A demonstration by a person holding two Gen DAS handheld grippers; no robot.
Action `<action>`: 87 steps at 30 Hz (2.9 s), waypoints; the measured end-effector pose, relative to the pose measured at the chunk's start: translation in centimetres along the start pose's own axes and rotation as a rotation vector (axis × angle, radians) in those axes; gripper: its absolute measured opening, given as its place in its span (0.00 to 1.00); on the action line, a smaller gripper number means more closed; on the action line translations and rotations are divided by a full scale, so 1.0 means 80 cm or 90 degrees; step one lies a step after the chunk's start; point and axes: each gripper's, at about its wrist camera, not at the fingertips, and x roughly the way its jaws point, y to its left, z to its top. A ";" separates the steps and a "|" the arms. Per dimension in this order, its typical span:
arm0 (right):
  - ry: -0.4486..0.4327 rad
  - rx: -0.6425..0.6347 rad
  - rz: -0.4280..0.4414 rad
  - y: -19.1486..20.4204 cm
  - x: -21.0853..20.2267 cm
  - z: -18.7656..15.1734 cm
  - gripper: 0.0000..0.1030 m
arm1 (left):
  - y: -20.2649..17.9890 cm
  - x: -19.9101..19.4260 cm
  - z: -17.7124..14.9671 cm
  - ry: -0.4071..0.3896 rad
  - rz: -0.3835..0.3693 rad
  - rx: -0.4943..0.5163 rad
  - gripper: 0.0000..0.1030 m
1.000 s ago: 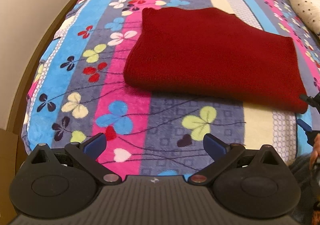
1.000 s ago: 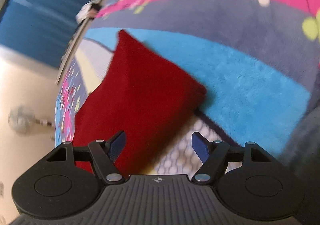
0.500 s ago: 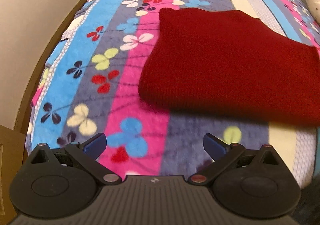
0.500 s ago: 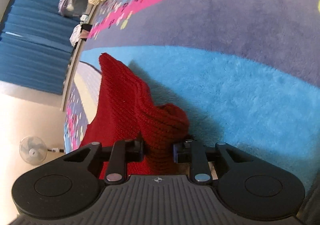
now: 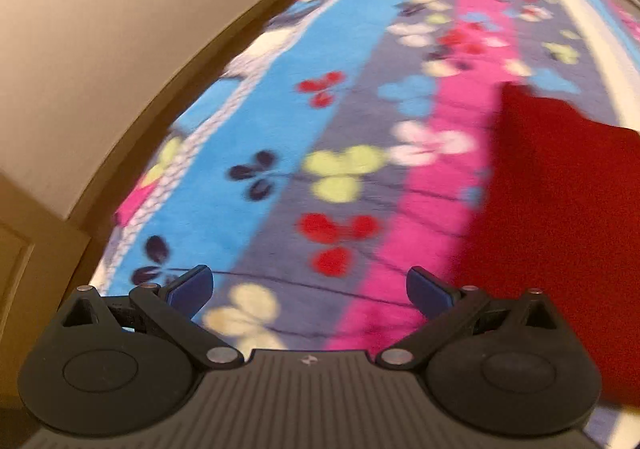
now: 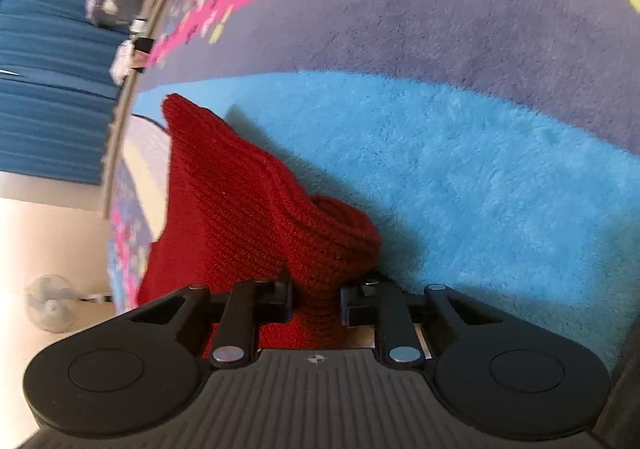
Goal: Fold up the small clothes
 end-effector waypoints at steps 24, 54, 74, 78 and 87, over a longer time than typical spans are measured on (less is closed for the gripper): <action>-0.008 -1.235 0.066 0.294 0.077 -0.516 0.15 | 0.066 0.070 -0.017 -0.010 -0.243 -0.079 0.98; 0.031 -1.045 0.128 0.303 -0.040 -0.422 0.49 | 0.077 0.030 -0.012 -0.062 -0.276 -0.097 1.00; 0.036 -0.946 0.051 0.231 -0.120 -0.368 0.59 | 0.052 -0.051 -0.061 -0.036 -0.227 -0.019 1.00; -0.005 -0.940 0.069 0.217 -0.191 -0.352 0.70 | 0.061 -0.118 -0.108 -0.055 -0.236 0.040 1.00; 0.023 -0.885 0.059 0.153 -0.273 -0.343 0.77 | 0.080 -0.216 -0.177 -0.095 -0.238 0.074 1.00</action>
